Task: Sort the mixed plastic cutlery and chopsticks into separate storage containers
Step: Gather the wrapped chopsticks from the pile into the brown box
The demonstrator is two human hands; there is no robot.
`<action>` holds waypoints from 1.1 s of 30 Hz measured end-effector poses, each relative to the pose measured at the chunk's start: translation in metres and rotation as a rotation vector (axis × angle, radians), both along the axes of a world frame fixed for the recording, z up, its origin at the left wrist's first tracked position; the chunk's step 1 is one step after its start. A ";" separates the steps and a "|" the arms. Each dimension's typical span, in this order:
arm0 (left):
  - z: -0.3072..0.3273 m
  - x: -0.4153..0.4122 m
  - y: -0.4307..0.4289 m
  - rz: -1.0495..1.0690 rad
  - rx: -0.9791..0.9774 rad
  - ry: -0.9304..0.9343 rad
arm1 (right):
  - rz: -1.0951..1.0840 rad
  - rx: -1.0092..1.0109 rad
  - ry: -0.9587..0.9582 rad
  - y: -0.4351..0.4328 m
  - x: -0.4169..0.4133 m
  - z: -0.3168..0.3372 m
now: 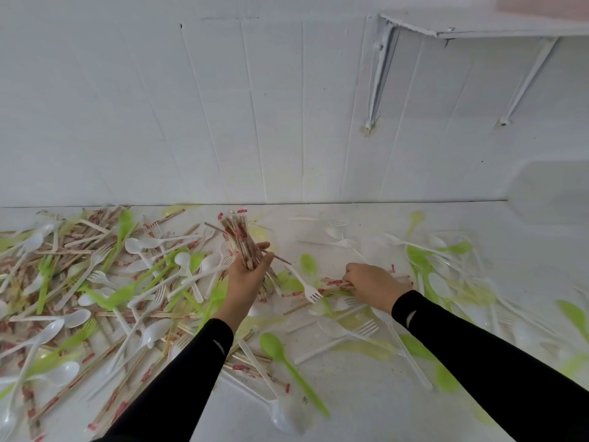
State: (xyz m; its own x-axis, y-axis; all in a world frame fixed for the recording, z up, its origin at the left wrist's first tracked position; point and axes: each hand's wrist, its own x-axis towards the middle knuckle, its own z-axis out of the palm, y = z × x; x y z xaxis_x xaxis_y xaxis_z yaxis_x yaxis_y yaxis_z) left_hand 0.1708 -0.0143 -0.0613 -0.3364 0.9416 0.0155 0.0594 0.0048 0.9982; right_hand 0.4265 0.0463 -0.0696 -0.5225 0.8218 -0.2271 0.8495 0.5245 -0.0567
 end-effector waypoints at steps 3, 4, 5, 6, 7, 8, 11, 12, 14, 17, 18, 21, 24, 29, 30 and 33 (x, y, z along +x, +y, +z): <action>0.003 -0.002 0.002 0.033 -0.016 -0.071 | 0.045 0.075 -0.016 -0.003 0.002 0.000; 0.005 -0.004 0.004 0.042 -0.016 -0.077 | 0.055 0.083 -0.010 -0.004 0.003 0.000; 0.008 -0.006 0.005 0.051 -0.006 -0.074 | 0.060 0.088 -0.005 -0.005 0.003 0.000; 0.011 -0.009 0.006 0.068 0.012 -0.073 | 0.053 0.094 -0.003 -0.006 0.003 0.000; 0.014 -0.012 0.007 0.083 0.032 -0.080 | 0.037 0.103 0.000 -0.006 0.003 0.002; 0.018 -0.015 0.008 0.096 0.052 -0.089 | 0.019 0.114 0.002 -0.005 0.002 0.005; 0.030 -0.025 0.011 0.129 0.070 -0.140 | 0.016 0.154 -0.029 -0.001 0.000 0.018; 0.034 -0.029 0.012 0.145 0.060 -0.167 | 0.022 0.160 -0.044 0.000 0.000 0.023; 0.043 -0.037 0.017 0.160 0.060 -0.238 | -0.001 0.142 -0.050 0.003 -0.004 0.036; 0.054 -0.040 0.020 0.130 0.105 -0.361 | -0.026 0.145 -0.103 0.004 -0.011 0.055; 0.057 -0.039 0.019 0.129 0.107 -0.367 | -0.033 0.142 -0.134 0.004 -0.013 0.061; 0.061 -0.028 0.015 0.116 0.103 -0.361 | -0.058 0.014 -0.172 0.002 -0.018 0.082; 0.064 -0.015 0.006 0.047 0.053 -0.254 | -0.132 -0.268 -0.092 0.003 -0.017 0.102; 0.069 0.010 -0.001 -0.021 0.019 -0.230 | -0.218 -0.428 0.017 -0.003 0.017 0.127; 0.068 0.011 -0.001 -0.031 0.013 -0.201 | -0.230 -0.449 0.030 -0.005 0.025 0.131; 0.067 0.023 -0.002 -0.132 -0.019 -0.099 | -0.283 -0.563 0.019 -0.013 0.052 0.132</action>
